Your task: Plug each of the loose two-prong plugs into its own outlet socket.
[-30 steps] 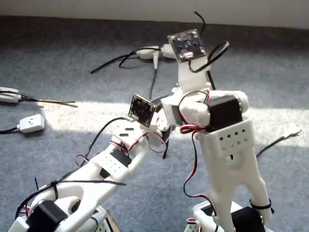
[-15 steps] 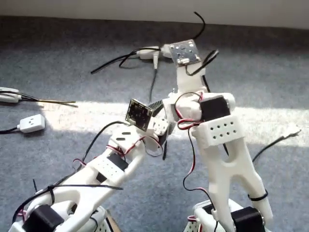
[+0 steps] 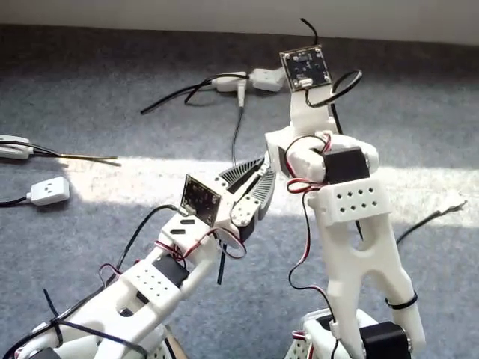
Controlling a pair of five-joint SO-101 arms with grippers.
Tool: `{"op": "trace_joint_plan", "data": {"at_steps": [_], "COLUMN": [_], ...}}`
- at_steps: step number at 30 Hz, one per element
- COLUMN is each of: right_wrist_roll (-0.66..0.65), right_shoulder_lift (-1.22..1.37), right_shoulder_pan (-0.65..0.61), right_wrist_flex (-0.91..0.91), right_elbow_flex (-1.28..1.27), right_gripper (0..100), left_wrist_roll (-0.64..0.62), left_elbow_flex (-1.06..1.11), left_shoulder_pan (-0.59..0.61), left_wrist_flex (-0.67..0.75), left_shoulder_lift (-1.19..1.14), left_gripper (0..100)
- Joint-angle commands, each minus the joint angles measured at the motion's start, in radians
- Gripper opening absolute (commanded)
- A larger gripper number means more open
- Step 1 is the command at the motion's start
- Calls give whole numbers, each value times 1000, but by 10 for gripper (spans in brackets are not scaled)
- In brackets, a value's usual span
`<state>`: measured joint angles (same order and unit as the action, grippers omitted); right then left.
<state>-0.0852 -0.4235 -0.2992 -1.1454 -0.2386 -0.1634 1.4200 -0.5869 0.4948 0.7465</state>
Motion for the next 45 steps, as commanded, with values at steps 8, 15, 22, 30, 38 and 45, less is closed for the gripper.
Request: {"op": "trace_joint_plan", "data": {"at_steps": [8, 15, 22, 30, 38, 45], "right_wrist_roll": [-14, -11, -8, -8, -12, -8], "right_shoulder_lift": [-24, -27, -24, -27, -28, -21], "right_shoulder_pan": [39, 128, 143, 248, 334, 334], "right_wrist_flex": [16, 12, -12, -84, -104, -113], "right_elbow_flex": [15, 56, 82, 82, 28, 27], "right_gripper": [7, 7, 7, 7, 7, 7], "left_wrist_roll": [0, 0, -3, 229, 137, 95], "left_elbow_flex": [-16, -127, -170, -380, -857, -978], "left_shoulder_pan": [-19, 51, 76, 130, 137, 168], "left_wrist_flex": [14, 14, 15, -436, -1240, -1516], "left_shoulder_lift": [2, -182, -262, -262, -271, -272], "left_gripper": [6, 6, 6, 6, 6, 6]}}
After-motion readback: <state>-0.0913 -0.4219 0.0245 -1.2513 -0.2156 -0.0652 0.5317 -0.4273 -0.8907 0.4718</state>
